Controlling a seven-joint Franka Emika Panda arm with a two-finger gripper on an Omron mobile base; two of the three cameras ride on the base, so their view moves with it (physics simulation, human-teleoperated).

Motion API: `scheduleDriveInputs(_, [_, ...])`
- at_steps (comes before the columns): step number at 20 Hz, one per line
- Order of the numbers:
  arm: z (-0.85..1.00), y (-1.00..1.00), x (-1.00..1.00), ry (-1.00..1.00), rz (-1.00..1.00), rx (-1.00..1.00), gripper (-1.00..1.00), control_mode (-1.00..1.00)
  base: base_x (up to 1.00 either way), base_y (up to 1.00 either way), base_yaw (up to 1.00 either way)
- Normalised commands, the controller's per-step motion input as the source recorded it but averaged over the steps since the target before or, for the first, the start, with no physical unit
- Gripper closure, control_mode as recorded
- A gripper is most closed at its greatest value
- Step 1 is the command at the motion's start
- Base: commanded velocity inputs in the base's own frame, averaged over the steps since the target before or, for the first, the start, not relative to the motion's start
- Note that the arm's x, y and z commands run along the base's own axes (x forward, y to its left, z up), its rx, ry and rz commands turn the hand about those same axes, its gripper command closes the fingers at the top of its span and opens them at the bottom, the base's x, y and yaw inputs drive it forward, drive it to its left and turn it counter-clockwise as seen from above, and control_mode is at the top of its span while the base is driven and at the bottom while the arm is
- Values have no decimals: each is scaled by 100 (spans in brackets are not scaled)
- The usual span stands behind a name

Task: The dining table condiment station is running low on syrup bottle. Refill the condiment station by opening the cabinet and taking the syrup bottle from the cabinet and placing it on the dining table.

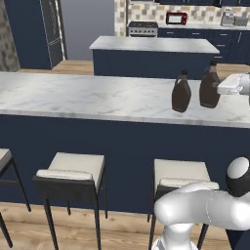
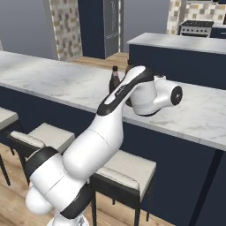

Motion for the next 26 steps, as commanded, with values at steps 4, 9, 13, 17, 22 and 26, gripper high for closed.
scheduleDriveInputs(4, [-20, -2, 47, -4, 0, 0, 100, -100, 0, 0, 0])
scheduleDriveInputs(9, [-30, -5, 39, -1, 2, 0, 100, -100, 0, 0, 0])
scheduleDriveInputs(13, [-29, -21, 25, 0, 4, 0, 100, -100, 0, 0, 0])
scheduleDriveInputs(17, [-27, -25, 28, 0, 5, 0, 100, -100, 0, 0, 0])
scheduleDriveInputs(22, [-26, -33, 31, -3, 8, 0, 100, -100, 0, 0, 0])
scheduleDriveInputs(26, [-31, -27, 24, -6, 12, 0, 100, -100, 0, 0, 0])
